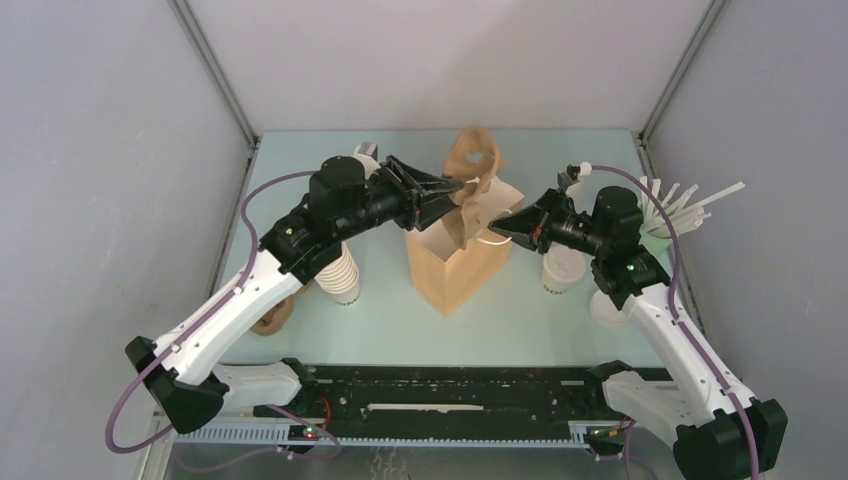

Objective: Pack the takeout coffee

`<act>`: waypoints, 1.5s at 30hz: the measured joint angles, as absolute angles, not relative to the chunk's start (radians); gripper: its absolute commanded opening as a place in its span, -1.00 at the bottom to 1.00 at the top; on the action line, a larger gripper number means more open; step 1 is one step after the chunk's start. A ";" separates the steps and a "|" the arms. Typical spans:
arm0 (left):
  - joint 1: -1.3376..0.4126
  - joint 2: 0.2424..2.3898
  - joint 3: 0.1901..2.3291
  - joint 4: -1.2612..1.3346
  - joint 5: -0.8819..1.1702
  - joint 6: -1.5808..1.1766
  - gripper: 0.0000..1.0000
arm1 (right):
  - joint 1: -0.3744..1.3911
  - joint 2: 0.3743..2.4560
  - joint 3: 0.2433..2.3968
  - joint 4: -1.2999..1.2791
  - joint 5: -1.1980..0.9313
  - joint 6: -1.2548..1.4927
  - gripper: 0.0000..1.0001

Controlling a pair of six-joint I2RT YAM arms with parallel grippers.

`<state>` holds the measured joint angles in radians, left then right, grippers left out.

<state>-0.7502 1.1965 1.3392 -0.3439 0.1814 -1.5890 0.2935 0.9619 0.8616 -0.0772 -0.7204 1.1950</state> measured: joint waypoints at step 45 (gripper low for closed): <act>-0.801 1.373 1.572 -0.943 -0.106 -1.436 -0.22 | 0.348 0.934 0.907 -0.154 -0.640 1.087 -0.81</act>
